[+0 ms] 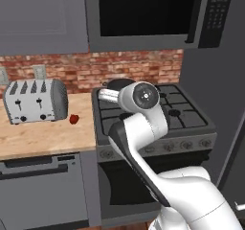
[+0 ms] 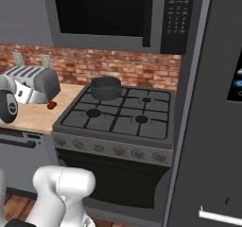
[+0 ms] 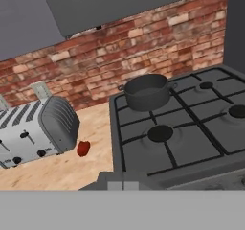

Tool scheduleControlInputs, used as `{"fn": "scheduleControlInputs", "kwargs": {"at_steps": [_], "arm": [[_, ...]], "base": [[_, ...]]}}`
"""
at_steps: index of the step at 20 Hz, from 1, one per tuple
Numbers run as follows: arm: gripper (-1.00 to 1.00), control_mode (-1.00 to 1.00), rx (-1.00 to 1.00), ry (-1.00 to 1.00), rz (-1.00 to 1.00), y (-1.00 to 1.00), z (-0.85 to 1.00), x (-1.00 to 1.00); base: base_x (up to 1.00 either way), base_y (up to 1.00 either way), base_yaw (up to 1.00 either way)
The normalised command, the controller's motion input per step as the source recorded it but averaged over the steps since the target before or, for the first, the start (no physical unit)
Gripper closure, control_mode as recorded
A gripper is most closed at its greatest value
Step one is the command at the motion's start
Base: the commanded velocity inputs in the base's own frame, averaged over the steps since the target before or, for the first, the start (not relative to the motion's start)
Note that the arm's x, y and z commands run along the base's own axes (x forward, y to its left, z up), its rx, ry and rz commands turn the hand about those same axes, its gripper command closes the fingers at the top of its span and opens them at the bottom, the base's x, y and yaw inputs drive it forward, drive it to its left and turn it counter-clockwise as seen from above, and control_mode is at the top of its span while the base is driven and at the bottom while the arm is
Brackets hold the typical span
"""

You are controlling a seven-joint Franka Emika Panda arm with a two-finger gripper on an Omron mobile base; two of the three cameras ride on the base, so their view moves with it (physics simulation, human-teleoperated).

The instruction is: Turn on the burner for the pot on the stove. Wait thirty seconds for the pot to heat up. Then add the bell pepper to the pot.

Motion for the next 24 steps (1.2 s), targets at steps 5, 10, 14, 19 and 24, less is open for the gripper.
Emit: {"fn": "scheduleControlInputs", "kwargs": {"at_steps": [5,10,14,19,24], "arm": [[1.00,1.00,0.00,0.00,0.00,0.00,0.00,0.00],[1.00,-1.00,-0.01,0.00,0.04,0.03,0.00,-0.01],[1.00,-1.00,-0.03,0.00,0.17,0.14,0.00,-0.02],[1.00,-1.00,-0.06,0.00,0.16,0.22,0.00,0.00],[1.00,-1.00,-0.03,0.00,0.13,0.05,0.00,0.03]], "base": [[0.00,0.21,0.19],[-0.03,0.12,0.14],[0.00,0.00,0.00],[0.00,0.00,0.00],[0.00,0.00,0.00]]}}
